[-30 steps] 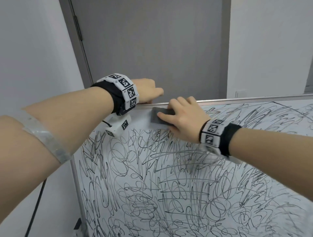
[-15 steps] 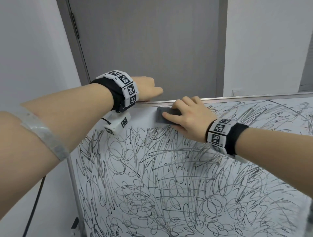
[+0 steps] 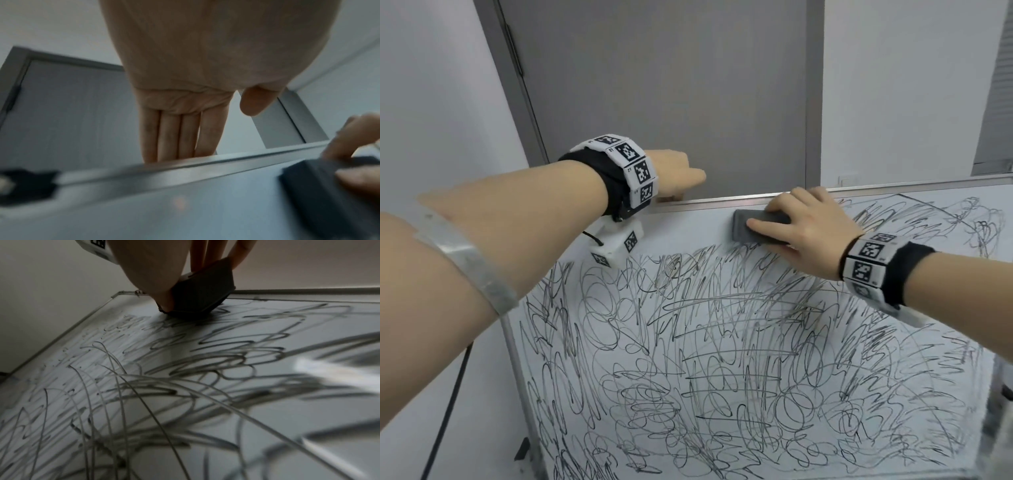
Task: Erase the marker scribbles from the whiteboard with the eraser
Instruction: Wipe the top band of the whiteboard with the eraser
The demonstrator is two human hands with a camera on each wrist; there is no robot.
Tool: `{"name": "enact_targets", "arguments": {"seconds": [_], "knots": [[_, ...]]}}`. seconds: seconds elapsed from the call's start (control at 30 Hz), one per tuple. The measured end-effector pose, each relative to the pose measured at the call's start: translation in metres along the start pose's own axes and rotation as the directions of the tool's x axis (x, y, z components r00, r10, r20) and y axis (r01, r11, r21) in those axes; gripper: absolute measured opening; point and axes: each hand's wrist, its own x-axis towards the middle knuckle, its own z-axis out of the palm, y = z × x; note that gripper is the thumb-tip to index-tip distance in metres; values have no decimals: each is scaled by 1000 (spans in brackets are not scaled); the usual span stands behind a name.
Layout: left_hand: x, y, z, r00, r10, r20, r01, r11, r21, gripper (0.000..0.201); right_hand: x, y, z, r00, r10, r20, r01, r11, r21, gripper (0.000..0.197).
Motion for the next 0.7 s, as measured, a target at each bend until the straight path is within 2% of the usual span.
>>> {"name": "enact_targets", "arguments": {"seconds": [0.1,0.17,0.37,0.5,0.7], "knots": [[6,24,6,997,67,23,-62,980,-189,41,16,-21,10,1000,-28,1,28,999,21,35],[6,44,8,997,81,7,-77,971,-227,37,19,-24,12,1000,-25,10,24,998,51,34],[15,49,10,998,55,-28,-58,995,-80,37,-15,20,0,999,41,25,-42,998,44,34],[18,54,8,998,37,-50,-41,995,-91,45,-45,48,-7,997,79,-1,-79,997,1,34],[20,60,7,998,55,-18,-56,998,-38,42,-28,29,4,996,87,-28,-86,996,25,38]]}}
